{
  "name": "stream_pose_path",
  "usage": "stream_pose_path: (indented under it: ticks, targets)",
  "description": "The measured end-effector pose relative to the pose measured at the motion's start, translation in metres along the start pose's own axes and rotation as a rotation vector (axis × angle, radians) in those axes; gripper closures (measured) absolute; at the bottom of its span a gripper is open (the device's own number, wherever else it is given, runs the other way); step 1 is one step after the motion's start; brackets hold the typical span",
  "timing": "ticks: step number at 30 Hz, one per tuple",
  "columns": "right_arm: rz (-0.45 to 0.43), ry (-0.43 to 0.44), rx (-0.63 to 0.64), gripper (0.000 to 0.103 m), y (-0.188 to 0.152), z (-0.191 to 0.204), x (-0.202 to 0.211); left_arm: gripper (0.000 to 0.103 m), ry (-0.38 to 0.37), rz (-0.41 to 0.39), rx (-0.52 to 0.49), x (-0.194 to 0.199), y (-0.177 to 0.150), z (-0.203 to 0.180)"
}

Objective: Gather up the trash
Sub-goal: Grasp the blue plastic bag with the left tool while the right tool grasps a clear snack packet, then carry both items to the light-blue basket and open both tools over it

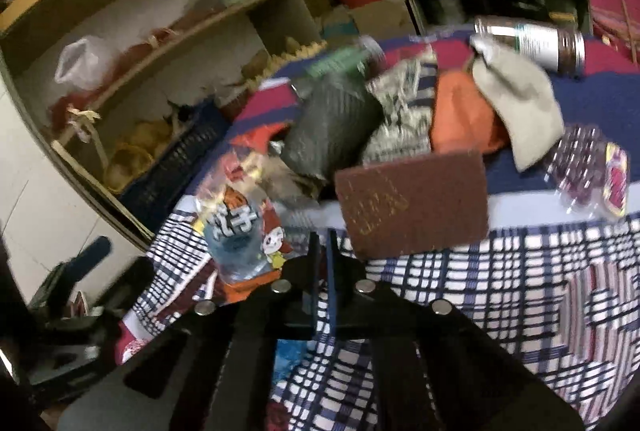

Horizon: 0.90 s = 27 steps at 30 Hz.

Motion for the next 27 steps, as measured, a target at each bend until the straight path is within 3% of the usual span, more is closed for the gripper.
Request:
stream_pose_path:
  ticks: [9,14,16,17,18,19,20,27]
  targets:
    - [-0.230,-0.121,0.121,0.103,0.052,-0.009,0.072,0.005,-0.049,0.013,-0.014,-0.006,-0.001,-0.017]
    - [-0.278,-0.137,0.130,0.103,0.072,-0.021,0.096,0.005,-0.095,0.058,-0.048,-0.025,-0.001,-0.043]
    - [-0.276,-0.137,0.118,0.103,0.073,-0.027,0.098,0.020,-0.104,0.076,-0.083,-0.036,0.000,-0.055]
    - [-0.275,-0.139,0.116,0.103,0.073,-0.028,0.098,0.040,-0.109,0.098,-0.098,-0.044,-0.002,-0.061]
    - [-0.275,-0.138,0.112,0.103,0.072,-0.031,0.100,0.068,-0.119,0.132,-0.098,-0.052,-0.005,-0.065]
    - [-0.276,-0.135,0.107,0.103,0.072,-0.032,0.102,0.084,-0.131,0.164,-0.084,-0.058,-0.008,-0.066]
    - [-0.280,-0.136,0.104,0.103,0.073,-0.034,0.104,0.093,-0.148,0.192,-0.053,-0.063,-0.012,-0.066]
    - [-0.356,-0.127,0.057,0.103,0.085,-0.048,0.131,0.100,-0.162,0.060,0.021,-0.029,0.015,-0.054]
Point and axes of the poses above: each gripper's, at about its wrist camera, not at the fingertips, and x roughly against the way its jaws point, z to its left, y to its top, the point moved 3 cm from there along -x, roughly the way its jaws point, and after that the axes turned 15 degrees about -z, right-handed, at the moved point
